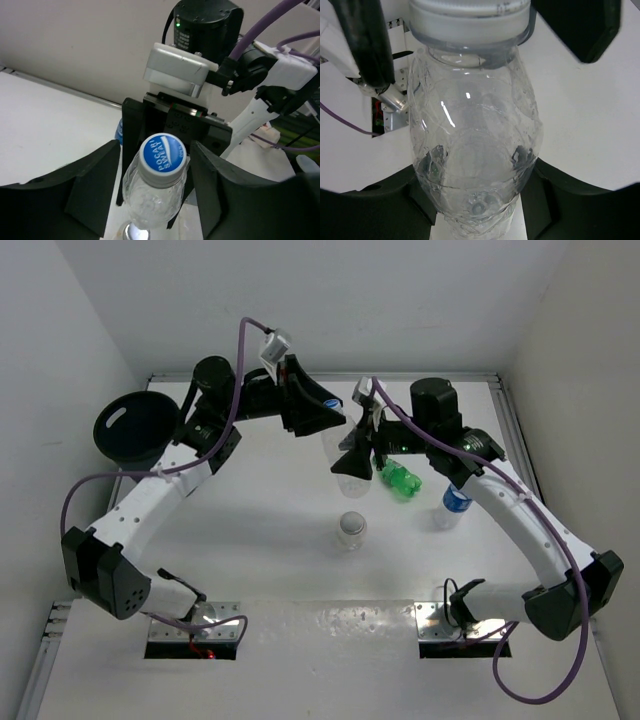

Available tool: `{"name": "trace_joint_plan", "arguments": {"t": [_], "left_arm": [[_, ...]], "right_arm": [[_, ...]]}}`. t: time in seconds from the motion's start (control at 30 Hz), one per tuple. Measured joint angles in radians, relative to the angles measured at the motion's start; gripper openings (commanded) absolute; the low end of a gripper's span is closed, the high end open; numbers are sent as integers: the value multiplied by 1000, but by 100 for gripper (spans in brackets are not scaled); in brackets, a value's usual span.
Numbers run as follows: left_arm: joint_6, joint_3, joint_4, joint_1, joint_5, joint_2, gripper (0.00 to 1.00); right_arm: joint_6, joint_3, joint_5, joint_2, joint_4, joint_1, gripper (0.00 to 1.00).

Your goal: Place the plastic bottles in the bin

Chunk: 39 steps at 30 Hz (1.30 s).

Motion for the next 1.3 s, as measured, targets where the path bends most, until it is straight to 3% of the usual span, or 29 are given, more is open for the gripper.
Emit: {"name": "trace_joint_plan", "arguments": {"t": [0.13,0.17,0.2,0.23,0.27,0.37,0.5,0.73,0.97,1.13,1.3], "left_arm": [[-55,-12,61,-15,-3,2,38],[-67,-18,76,-16,-6,2,23],[-69,-25,89,-16,-10,2,16],[-74,-32,103,-15,-10,2,9],[-82,-36,108,-14,-13,2,0],[-94,-39,97,13,-18,3,0],[-56,-10,-31,156,-19,3,0],[146,328,-420,679,-108,53,0],[269,441,-564,1073,-185,70,0],[309,433,-606,1170,-185,109,0],[358,333,-624,1172,-173,109,0]], "right_arm": [[0,0,1,0,0,1,0],[0,0,1,0,0,2,5],[5,0,3,0,-2,2,15],[9,0,7,0,-2,2,34],[12,0,10,0,-3,2,69],[50,1,31,0,-2,-3,99],[103,23,66,-1,-8,-72,100],[148,84,107,-52,-108,-374,100],[148,84,113,-138,-258,-559,100],[133,80,177,-182,-351,-629,100],[102,15,247,-269,-384,-675,100]]}}
